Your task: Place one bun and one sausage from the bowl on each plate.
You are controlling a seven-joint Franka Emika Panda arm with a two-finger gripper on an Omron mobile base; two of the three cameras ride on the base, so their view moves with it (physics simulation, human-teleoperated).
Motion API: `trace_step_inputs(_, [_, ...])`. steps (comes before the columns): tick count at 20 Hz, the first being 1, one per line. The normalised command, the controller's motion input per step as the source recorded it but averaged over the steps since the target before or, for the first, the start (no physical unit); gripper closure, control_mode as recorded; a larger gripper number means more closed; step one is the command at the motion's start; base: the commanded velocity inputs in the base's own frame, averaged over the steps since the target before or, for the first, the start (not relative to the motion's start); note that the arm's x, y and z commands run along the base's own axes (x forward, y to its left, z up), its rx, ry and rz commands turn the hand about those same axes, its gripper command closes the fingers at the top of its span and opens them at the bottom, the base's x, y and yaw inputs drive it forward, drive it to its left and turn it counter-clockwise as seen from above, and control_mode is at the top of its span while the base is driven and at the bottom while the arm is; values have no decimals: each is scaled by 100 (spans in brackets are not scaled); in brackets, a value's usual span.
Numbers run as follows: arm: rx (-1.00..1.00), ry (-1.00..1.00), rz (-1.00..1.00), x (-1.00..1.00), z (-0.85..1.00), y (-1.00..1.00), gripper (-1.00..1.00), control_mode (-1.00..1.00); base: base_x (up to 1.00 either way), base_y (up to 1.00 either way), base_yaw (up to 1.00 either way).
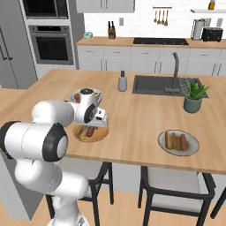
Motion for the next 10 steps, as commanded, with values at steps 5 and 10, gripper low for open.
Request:
trace_step_inputs(5, [1,9,0,47,-35,-1,100,-100,0,0,0])
trace_step_inputs(10, [0,0,0,29,-54,0,100,-100,0,0,0])
